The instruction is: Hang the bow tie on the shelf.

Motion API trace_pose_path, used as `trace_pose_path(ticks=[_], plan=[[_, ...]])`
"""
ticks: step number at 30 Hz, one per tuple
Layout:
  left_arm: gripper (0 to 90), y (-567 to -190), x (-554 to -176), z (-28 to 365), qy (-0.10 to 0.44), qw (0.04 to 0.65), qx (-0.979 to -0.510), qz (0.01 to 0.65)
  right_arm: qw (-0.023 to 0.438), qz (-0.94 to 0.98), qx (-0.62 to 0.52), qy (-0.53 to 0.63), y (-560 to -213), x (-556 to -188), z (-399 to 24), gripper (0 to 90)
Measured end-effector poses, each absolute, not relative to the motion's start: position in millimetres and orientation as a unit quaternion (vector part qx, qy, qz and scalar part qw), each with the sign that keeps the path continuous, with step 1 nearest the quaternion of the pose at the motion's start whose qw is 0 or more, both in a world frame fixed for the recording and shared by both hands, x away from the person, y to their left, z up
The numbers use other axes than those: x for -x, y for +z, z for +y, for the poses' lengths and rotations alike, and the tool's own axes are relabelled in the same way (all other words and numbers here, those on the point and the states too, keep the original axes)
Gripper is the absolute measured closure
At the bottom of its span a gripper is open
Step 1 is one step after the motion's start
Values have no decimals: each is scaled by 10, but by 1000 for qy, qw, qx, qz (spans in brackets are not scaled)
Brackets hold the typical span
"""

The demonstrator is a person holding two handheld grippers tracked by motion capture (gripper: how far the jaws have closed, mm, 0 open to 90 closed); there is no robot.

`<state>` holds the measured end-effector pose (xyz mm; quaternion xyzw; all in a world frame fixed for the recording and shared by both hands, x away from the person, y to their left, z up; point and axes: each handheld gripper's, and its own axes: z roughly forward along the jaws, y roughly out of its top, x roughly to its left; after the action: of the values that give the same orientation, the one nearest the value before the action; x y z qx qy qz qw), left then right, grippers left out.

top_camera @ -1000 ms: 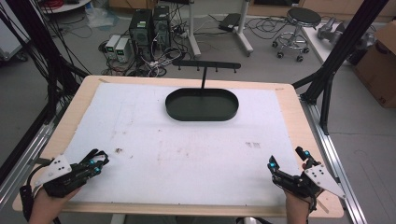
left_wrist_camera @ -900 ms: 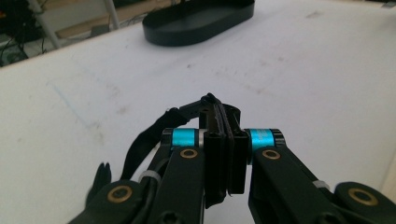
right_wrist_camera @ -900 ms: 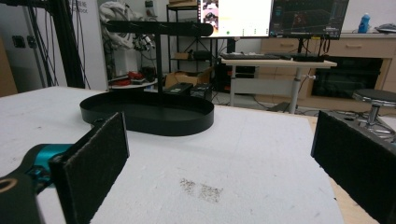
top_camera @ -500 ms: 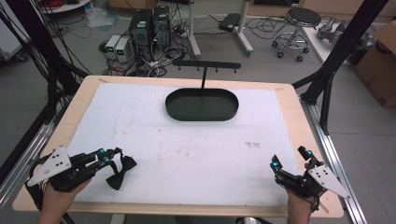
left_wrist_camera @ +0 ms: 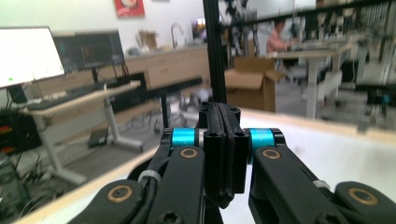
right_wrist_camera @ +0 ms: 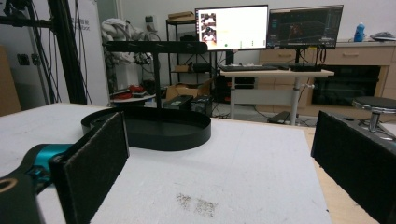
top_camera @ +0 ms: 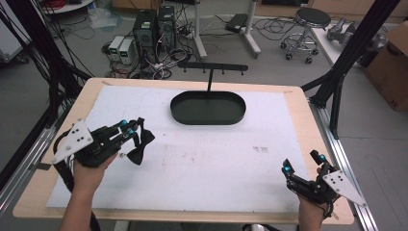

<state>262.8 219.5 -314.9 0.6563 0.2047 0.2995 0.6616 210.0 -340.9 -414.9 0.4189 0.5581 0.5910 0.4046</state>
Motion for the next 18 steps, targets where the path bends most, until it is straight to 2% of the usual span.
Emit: trace_pose_path(ticks=[9,18], plan=[[880,-3001,-2953,1895,290,691,-637,178,404,551,-423,595,-4145,-2091,-3448,31],[880,-2903,-3402,1610,258,717,-631,150,403,551,-420,599,-4143,-2092,-3457,31]])
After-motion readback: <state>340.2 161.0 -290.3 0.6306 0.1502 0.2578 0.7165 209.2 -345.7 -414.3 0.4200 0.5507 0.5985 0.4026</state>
